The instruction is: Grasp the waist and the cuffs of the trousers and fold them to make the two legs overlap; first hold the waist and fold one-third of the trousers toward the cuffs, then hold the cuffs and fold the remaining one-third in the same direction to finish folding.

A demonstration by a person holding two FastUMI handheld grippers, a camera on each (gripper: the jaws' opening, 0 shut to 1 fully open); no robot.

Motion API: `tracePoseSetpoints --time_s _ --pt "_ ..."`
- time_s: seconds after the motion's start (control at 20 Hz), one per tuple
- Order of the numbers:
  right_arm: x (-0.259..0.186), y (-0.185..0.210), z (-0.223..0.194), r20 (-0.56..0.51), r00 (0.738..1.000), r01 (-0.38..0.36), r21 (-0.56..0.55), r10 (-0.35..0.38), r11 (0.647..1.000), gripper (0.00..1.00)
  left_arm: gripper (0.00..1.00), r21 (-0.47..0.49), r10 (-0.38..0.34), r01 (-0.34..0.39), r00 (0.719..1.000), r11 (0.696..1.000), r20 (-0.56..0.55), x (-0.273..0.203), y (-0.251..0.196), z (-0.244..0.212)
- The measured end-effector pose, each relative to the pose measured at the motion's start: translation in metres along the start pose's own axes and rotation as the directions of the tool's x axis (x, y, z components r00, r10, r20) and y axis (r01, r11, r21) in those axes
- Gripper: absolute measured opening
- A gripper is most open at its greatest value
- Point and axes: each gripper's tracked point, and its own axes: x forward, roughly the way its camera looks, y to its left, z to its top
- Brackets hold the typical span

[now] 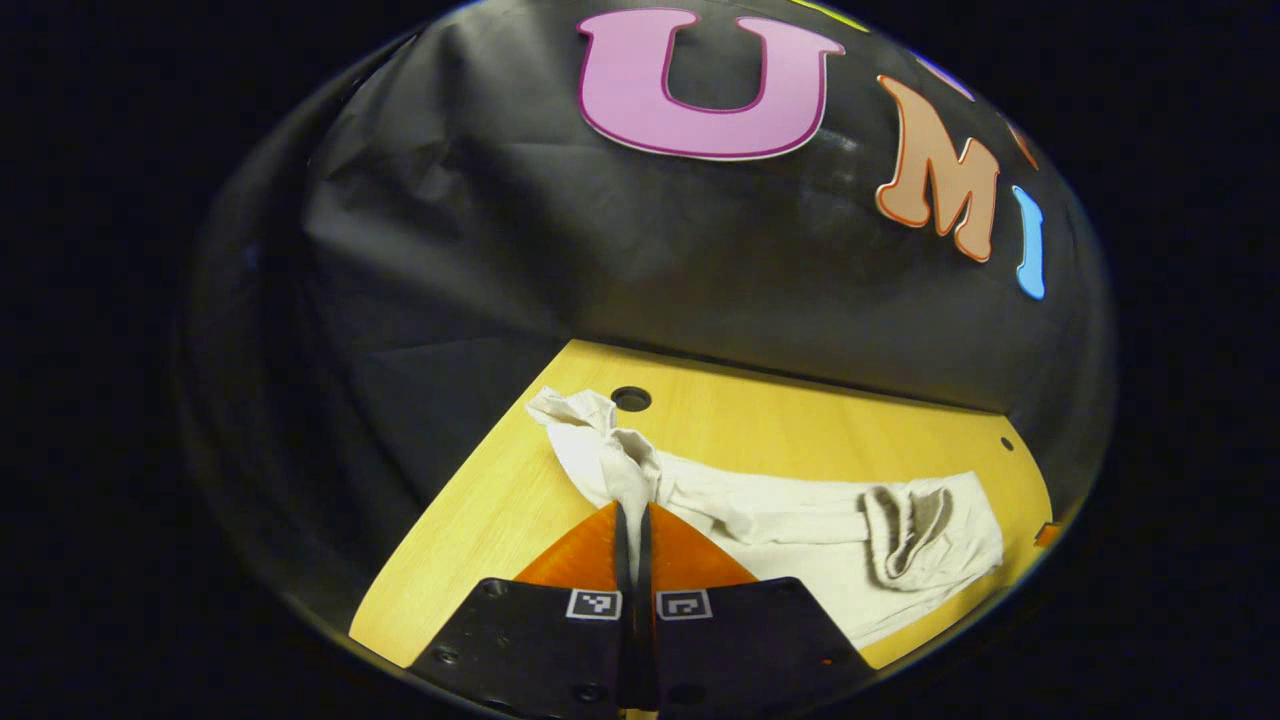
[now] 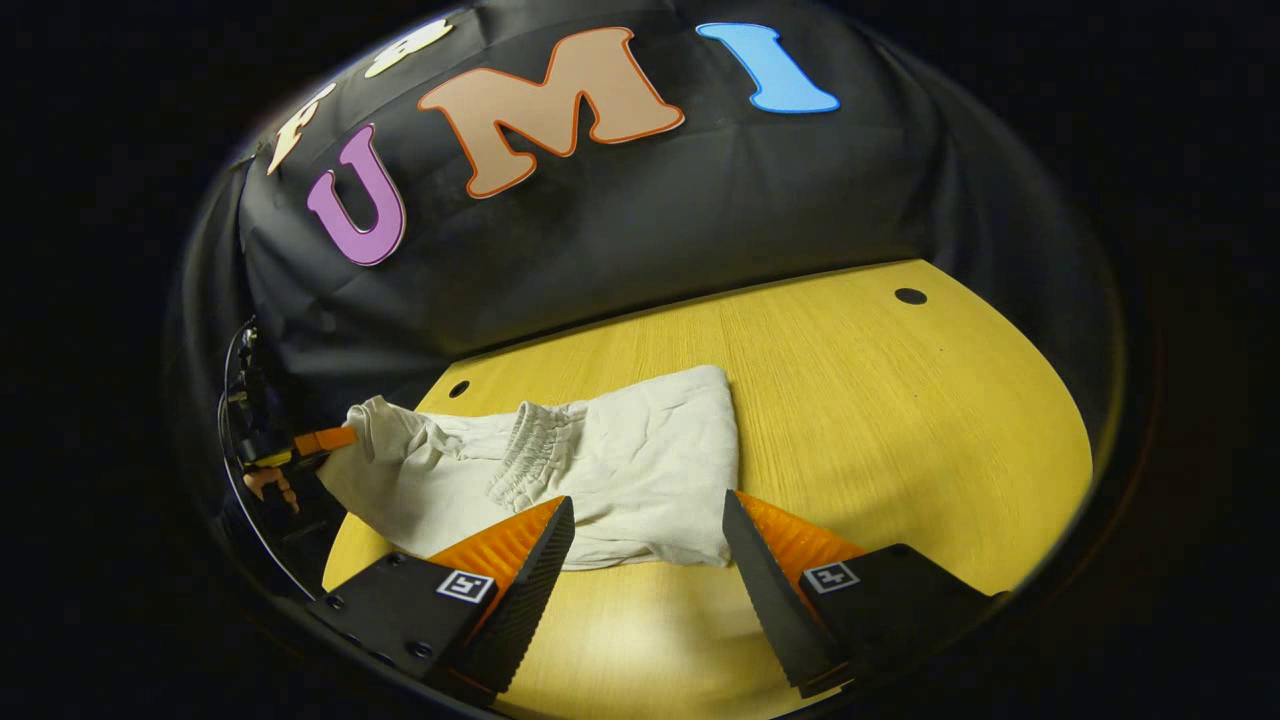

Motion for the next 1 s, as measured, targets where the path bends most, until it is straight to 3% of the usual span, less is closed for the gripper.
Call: tracePoseSetpoints --time_s 0.55,1.0 --pt "-0.029 -0.067 0.008 0.019 1.000 0.003 0.047 -0.004 0.999 0.96 0.00 0.027 -0.129 0.128 0.991 0.991 0.038 -0.018 -0.127 0.035" --pt "-0.050 -0.119 0.013 0.031 0.999 0.022 0.060 -0.024 0.998 0.96 0.00 0.071 -0.249 0.247 0.968 0.967 0.032 -0.025 -0.237 0.032"
